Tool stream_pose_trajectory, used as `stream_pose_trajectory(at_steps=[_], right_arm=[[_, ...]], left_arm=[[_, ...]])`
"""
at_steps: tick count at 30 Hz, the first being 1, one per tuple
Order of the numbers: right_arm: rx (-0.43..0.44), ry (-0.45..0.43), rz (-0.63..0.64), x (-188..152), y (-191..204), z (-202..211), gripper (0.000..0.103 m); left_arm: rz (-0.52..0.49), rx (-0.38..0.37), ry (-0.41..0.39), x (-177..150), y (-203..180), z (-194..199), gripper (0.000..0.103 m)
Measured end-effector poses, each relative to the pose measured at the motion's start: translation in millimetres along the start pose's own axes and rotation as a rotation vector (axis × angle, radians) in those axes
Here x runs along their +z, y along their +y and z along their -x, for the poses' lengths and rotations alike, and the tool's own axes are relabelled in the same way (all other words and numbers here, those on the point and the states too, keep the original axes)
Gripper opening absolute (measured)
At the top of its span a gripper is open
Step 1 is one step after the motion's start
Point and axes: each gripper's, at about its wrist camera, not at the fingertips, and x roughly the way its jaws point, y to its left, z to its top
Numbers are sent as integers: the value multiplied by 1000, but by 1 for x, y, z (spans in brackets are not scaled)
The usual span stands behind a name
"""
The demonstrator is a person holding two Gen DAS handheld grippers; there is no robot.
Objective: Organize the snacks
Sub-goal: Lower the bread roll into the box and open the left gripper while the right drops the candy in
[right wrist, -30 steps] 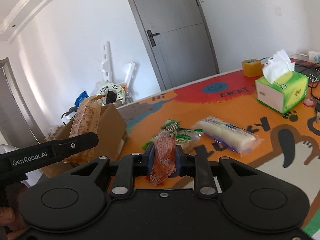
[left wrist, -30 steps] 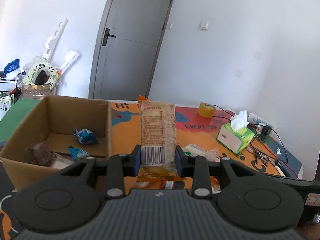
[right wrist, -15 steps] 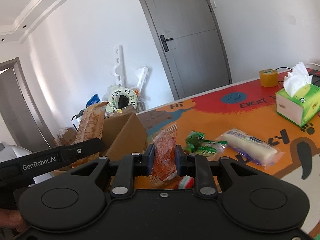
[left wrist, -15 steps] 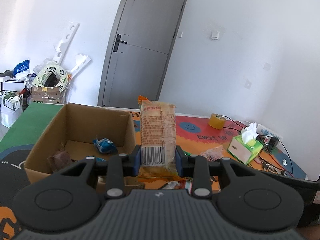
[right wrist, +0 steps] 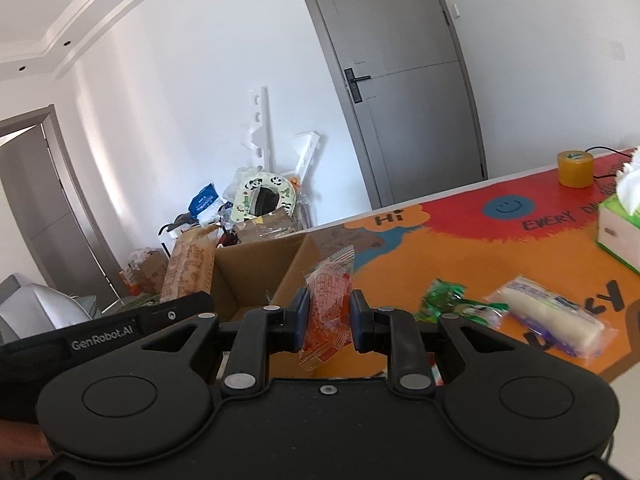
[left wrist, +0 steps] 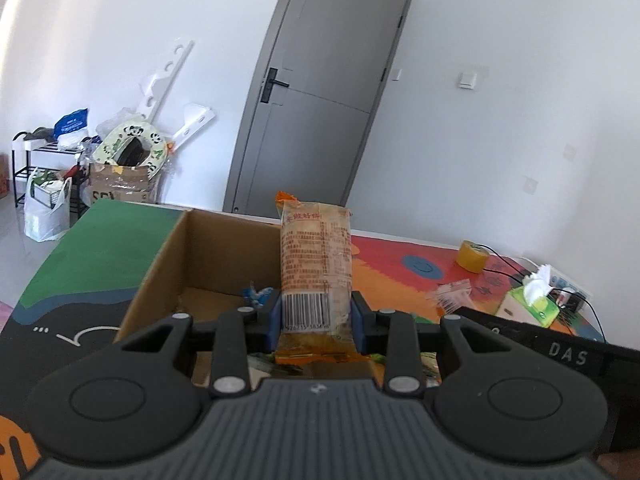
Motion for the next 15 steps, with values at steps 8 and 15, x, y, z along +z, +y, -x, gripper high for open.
stream_pose_trajectory(at_steps=[8, 15], right_arm=[[27, 16, 12, 4, 14, -19, 23], [50, 25, 26, 10, 29, -35, 23]], left_arm=[[33, 35, 19, 4, 22, -9, 33], [54, 66, 28, 9, 38, -13, 34]])
